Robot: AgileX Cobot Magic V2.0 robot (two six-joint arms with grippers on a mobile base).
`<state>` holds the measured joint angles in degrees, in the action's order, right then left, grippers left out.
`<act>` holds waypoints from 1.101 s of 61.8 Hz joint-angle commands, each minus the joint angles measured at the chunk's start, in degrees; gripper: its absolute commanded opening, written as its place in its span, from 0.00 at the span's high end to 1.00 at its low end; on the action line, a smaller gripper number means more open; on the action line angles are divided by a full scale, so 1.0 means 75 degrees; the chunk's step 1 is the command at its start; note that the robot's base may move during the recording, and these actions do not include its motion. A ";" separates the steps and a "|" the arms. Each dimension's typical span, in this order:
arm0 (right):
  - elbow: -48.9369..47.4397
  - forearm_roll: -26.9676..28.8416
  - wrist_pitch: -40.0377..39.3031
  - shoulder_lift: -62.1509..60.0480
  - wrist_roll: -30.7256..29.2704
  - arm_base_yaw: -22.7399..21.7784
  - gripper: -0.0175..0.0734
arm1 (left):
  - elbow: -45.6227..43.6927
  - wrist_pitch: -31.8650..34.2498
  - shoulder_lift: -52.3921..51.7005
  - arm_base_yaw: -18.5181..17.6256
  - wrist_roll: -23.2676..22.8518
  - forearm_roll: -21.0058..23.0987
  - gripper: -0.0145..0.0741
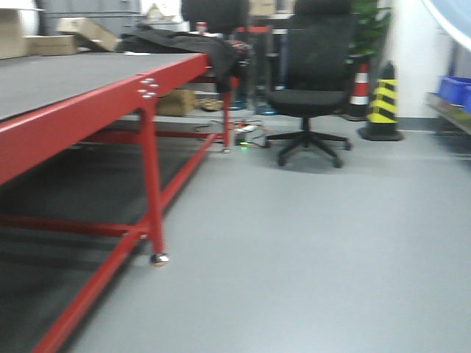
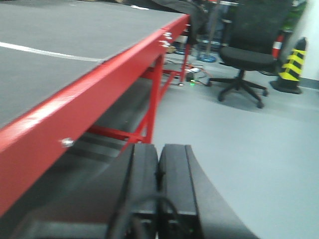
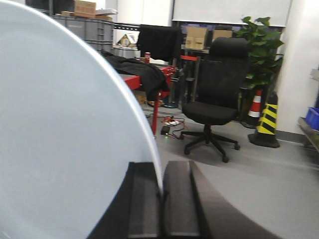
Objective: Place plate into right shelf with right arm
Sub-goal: 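Hold the plate in the right gripper while the base turns away, then hold the plate in the right gripper while driving toward the shelving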
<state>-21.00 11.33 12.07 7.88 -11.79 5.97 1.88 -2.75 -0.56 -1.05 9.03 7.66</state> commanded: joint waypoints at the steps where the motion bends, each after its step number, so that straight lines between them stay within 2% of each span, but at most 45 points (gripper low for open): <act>1: -0.0191 0.0064 -0.0704 0.0065 -0.0016 -0.0060 0.75 | 0.0079 0.0688 -0.0078 -0.0015 -0.0054 0.0062 0.98; 68: -0.0191 0.0064 -0.0704 0.0065 -0.0016 -0.0060 0.75 | 0.0079 0.0688 -0.0078 -0.0015 -0.0054 0.0062 0.98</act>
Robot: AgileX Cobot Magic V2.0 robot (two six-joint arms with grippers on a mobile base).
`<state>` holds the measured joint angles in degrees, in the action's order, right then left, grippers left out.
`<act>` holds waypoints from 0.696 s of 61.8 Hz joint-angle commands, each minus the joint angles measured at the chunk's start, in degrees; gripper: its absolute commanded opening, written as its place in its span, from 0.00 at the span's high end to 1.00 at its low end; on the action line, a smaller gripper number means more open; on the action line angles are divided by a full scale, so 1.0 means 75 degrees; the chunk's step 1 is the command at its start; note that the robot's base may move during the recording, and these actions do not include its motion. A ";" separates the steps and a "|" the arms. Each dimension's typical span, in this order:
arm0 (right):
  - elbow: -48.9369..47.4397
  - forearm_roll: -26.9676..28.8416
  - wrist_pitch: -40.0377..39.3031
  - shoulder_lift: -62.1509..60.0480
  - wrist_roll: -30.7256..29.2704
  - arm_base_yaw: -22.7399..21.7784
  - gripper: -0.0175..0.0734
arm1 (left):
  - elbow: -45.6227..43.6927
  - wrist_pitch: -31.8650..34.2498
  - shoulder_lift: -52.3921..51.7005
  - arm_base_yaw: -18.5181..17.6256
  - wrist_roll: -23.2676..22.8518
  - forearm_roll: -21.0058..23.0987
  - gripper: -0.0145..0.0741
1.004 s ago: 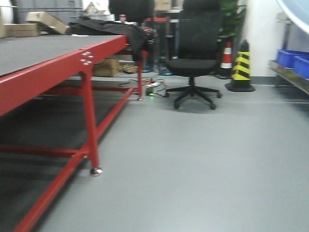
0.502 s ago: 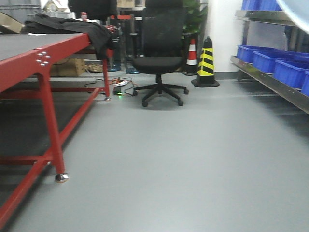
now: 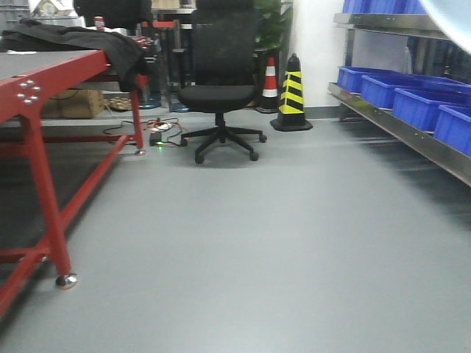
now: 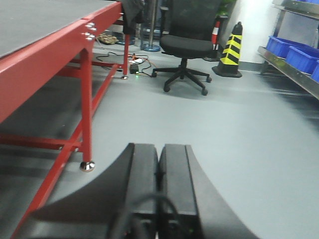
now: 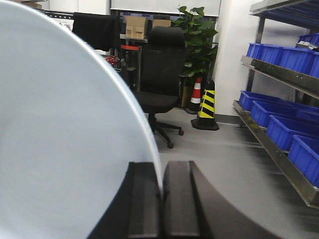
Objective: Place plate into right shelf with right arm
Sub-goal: 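Hold the plate in the right gripper while driving toward the shelving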
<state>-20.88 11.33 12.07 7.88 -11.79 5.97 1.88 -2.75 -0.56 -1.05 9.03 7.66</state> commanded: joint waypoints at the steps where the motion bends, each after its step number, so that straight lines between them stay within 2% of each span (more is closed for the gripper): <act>1: -0.0208 0.0064 -0.0704 0.0065 -0.0016 -0.0060 0.75 | 0.0079 0.0688 -0.0078 -0.0015 -0.0054 0.0062 0.98; 43: -0.0208 0.0064 -0.0704 0.0065 -0.0016 -0.0060 0.75 | 0.0079 0.0688 -0.0078 -0.0015 -0.0054 0.0062 0.98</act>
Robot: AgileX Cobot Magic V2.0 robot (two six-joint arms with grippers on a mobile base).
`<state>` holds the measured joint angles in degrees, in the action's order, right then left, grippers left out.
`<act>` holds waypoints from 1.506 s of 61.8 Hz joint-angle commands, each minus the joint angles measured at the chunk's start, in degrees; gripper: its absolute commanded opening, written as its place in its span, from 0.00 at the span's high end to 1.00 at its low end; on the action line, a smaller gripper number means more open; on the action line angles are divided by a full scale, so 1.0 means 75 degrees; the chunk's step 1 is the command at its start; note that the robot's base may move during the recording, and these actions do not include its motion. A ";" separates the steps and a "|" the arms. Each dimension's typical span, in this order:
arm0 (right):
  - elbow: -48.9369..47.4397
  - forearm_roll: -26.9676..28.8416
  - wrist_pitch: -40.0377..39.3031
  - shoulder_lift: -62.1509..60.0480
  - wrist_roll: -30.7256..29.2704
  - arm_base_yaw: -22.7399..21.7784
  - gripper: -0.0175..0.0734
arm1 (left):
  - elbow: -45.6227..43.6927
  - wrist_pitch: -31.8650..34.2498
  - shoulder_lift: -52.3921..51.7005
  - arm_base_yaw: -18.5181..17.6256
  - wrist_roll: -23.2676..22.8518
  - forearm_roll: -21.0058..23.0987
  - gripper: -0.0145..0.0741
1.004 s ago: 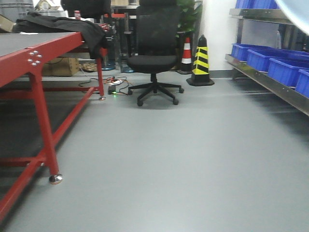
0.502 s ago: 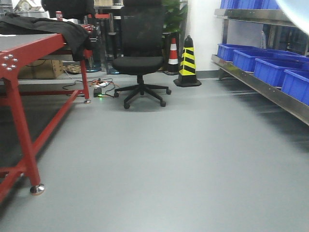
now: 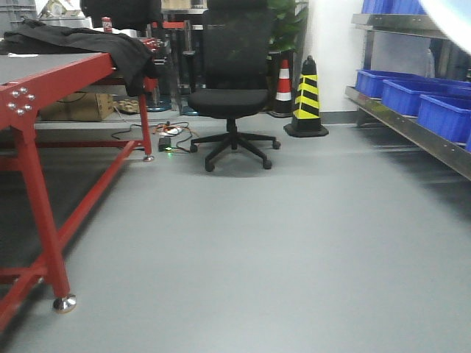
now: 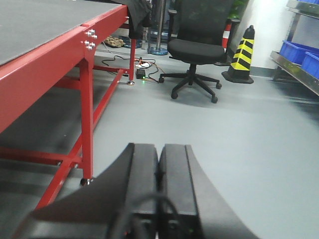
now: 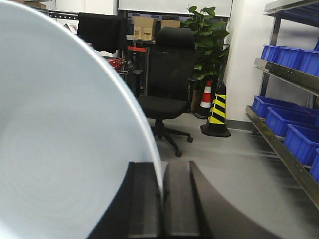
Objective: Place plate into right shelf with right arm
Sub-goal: 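Hold the plate in the right gripper while driving toward the shelving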
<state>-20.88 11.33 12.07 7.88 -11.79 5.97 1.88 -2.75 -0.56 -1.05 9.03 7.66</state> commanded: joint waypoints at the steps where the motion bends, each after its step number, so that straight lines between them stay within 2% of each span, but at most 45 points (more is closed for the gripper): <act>1: -0.0208 0.0064 -0.0704 0.0065 -0.0016 -0.0060 0.75 | 0.0079 0.0688 -0.0078 -0.0015 -0.0054 0.0062 0.98; 93: -0.0208 0.0064 -0.0704 0.0065 -0.0016 -0.0060 0.75 | 0.0079 0.0688 -0.0078 -0.0015 -0.0054 0.0062 0.98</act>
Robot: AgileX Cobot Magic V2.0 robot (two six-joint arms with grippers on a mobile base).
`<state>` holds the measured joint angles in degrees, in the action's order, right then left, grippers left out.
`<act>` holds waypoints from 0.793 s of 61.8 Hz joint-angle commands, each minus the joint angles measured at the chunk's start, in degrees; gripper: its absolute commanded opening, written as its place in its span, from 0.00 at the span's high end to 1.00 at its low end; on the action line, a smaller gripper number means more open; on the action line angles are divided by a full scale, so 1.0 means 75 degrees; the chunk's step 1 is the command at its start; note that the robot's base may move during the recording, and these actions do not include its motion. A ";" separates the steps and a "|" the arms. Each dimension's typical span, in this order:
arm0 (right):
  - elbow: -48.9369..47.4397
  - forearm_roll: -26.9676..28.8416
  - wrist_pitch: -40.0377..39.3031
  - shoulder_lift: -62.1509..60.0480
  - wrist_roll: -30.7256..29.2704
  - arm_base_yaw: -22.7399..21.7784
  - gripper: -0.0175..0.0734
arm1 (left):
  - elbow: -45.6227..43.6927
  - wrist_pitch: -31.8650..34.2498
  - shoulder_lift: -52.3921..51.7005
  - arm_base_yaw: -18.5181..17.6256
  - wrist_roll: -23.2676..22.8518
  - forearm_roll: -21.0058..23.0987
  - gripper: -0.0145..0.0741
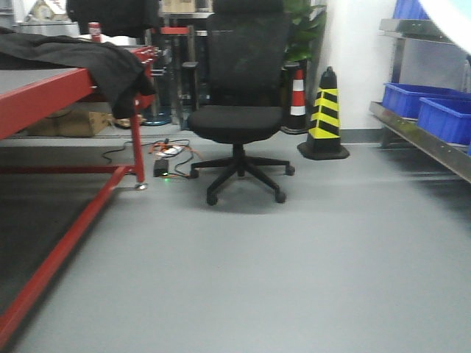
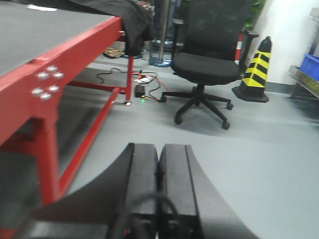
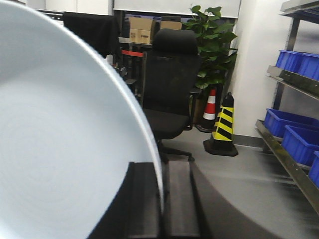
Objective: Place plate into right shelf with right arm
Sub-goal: 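Hold the plate in the right gripper while driving toward the shelving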
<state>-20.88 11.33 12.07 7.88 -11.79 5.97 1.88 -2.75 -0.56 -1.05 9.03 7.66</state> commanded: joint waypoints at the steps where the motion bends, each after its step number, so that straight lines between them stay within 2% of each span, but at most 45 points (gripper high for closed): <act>1: -0.0208 0.0064 -0.0704 0.0065 -0.0016 -0.0060 0.75 | 0.0079 0.0688 -0.0078 -0.0015 -0.0054 0.0062 0.98; 49: -0.0208 0.0064 -0.0704 0.0065 -0.0016 -0.0060 0.75 | 0.0079 0.0688 -0.0078 -0.0015 -0.0054 0.0062 0.98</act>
<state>-20.88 11.33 12.07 7.88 -11.79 5.97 1.88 -2.75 -0.56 -1.05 9.03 7.66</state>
